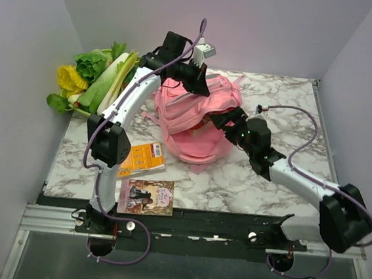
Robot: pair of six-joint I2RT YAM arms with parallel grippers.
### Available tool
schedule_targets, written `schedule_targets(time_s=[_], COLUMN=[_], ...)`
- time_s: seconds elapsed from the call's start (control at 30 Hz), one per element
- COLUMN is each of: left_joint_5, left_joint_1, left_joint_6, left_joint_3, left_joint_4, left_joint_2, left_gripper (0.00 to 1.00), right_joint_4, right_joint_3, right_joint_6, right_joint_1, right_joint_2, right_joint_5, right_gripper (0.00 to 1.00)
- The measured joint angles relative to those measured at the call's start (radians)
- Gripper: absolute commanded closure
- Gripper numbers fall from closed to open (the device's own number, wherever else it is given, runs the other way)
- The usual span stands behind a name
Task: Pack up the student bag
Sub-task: Place the book in the student bag, then pick up the book from the center of the board.
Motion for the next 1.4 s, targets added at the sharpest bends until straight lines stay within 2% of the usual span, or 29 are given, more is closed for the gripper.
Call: schedule_targets(time_s=[0.13, 0.23, 0.4, 0.57, 0.67, 0.87, 1.03, 1.23, 1.4], left_joint_5=[0.004, 0.006, 0.006, 0.007, 0.009, 0.018, 0.025, 0.029, 0.029], left_joint_1=[0.003, 0.003, 0.003, 0.004, 0.004, 0.004, 0.006, 0.006, 0.006], left_joint_6=[0.011, 0.016, 0.021, 0.025, 0.031, 0.04, 0.04, 0.04, 0.041], left_joint_3=[0.002, 0.002, -0.006, -0.006, -0.006, -0.006, -0.006, -0.006, -0.006], left_joint_4=[-0.003, -0.003, -0.002, -0.001, -0.003, -0.008, -0.01, -0.01, -0.01], left_joint_2=[0.016, 0.028, 0.032, 0.032, 0.032, 0.032, 0.032, 0.032, 0.032], left_gripper=[1.0, 1.0, 1.0, 1.0, 1.0, 1.0, 1.0, 1.0, 1.0], right_joint_4=[-0.008, -0.028, -0.089, -0.15, -0.177, -0.187, -0.181, -0.189, -0.204], right_joint_3=[-0.103, -0.112, 0.014, 0.158, 0.216, 0.286, 0.358, 0.474, 0.518], right_joint_6=[-0.149, -0.243, -0.37, -0.525, -0.668, -0.998, -1.202, -1.355, -1.399], right_joint_1=[0.133, 0.279, 0.45, 0.528, 0.576, 0.62, 0.618, 0.618, 0.618], right_joint_2=[-0.19, -0.208, 0.014, 0.233, 0.308, 0.377, 0.456, 0.577, 0.616], right_joint_5=[-0.033, -0.046, -0.125, -0.138, -0.095, -0.05, -0.052, -0.098, -0.163], right_gripper=[0.0, 0.0, 0.01, 0.01, 0.02, 0.04, 0.05, 0.06, 0.08])
